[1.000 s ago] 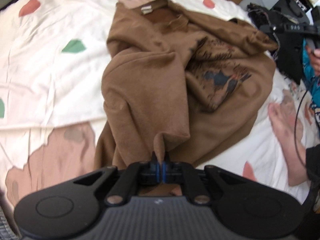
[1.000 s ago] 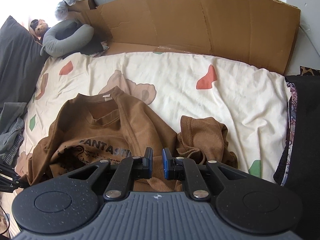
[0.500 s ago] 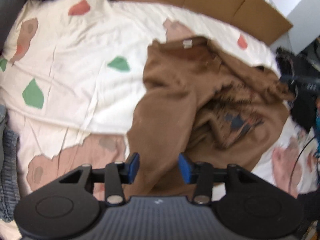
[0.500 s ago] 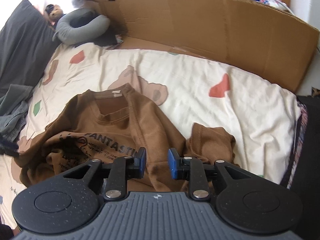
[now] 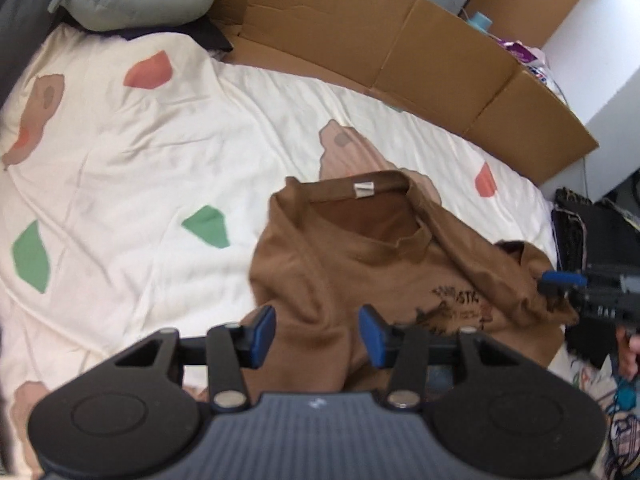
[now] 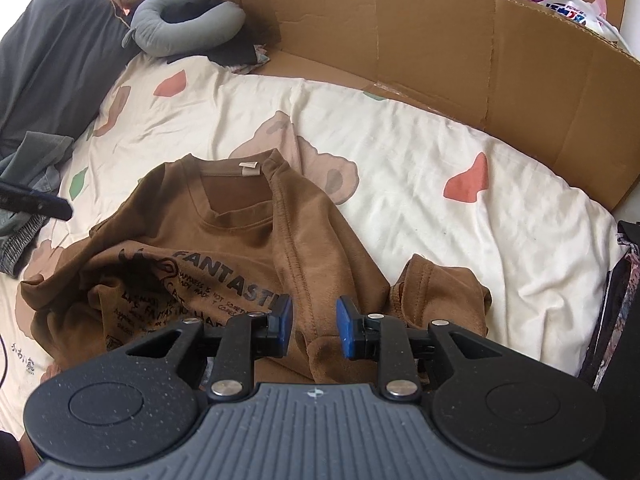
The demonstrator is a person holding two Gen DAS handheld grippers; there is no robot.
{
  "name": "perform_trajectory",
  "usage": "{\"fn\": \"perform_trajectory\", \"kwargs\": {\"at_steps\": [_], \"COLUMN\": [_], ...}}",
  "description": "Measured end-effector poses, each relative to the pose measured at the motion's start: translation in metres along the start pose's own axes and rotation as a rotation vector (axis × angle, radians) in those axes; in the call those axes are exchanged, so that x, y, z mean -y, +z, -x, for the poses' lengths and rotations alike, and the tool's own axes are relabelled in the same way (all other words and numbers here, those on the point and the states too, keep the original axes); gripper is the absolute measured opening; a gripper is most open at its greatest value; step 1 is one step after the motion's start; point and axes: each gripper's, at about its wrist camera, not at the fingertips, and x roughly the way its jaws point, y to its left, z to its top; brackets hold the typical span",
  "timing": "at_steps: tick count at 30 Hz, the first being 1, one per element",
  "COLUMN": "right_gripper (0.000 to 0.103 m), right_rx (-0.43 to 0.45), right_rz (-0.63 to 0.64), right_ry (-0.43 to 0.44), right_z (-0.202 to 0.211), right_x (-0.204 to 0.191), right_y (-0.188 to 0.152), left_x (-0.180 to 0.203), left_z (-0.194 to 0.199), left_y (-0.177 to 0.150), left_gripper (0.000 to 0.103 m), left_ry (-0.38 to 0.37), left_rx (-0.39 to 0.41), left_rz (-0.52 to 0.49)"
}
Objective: Fold clothes
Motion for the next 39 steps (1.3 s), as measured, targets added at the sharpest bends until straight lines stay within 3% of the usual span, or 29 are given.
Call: {"fn": "perform_trajectory", "kwargs": {"at_steps": [10,20,30,39], "right_gripper": [0.025,0.025,0.025,0.025], "right_rx": [-0.016,-0.023,-0.025,-0.019], "right_rz": [0.01,0.016,0.019,0.054], "right_ry": [0.008,0.017,0.017,0.019], "right_z": [-0.007,-0.009,-0.01,-0.011], "right_x": [0.0,-0.001,-0.002,-0.008], "right_y": [0.0,-0.003,-0.002,0.002], "left_x": [0.003,0.012,0.005,0.009], "left_z": [-0.031,-0.052,-0.058,-0.051], "left_y": [0.01,-0.006,-0.015,-0.018], "left_gripper": [0.047,0.024,0.014,0.009], "left_ry": [0.066,0.113,0.094,0.089], "left_rx": [0.019,-0.017,-0.052,-0.042], "left_rz": [0.114,0.131,0.191,0.125]}}
